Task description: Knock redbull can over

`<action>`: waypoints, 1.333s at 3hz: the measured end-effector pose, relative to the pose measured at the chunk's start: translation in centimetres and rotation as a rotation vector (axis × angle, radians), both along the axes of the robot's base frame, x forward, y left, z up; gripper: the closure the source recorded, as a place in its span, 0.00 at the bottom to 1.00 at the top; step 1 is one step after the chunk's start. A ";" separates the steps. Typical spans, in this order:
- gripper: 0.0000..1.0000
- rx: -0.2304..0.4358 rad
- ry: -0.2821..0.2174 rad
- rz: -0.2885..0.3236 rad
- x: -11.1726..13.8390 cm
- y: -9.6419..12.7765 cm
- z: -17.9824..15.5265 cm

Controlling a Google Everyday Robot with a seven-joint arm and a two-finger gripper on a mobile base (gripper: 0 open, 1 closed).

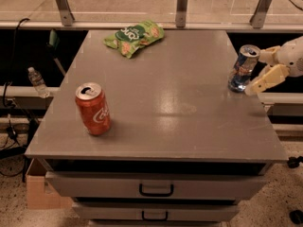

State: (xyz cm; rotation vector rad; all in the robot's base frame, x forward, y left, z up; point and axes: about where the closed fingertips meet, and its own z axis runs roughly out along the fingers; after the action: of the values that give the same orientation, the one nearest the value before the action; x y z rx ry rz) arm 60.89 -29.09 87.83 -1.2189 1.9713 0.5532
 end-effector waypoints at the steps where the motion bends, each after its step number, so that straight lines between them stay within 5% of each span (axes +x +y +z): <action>1: 0.00 0.077 -0.008 0.032 -0.3 2.4 0.9; 4: 0.00 0.217 -0.139 0.374 -3.9 15.5 10.2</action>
Offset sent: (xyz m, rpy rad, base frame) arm -0.0327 0.1278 0.0921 0.2234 -0.1470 0.2628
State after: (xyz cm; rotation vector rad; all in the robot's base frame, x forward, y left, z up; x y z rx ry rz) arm 57.00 -13.62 98.04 -1.4514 1.5305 0.8221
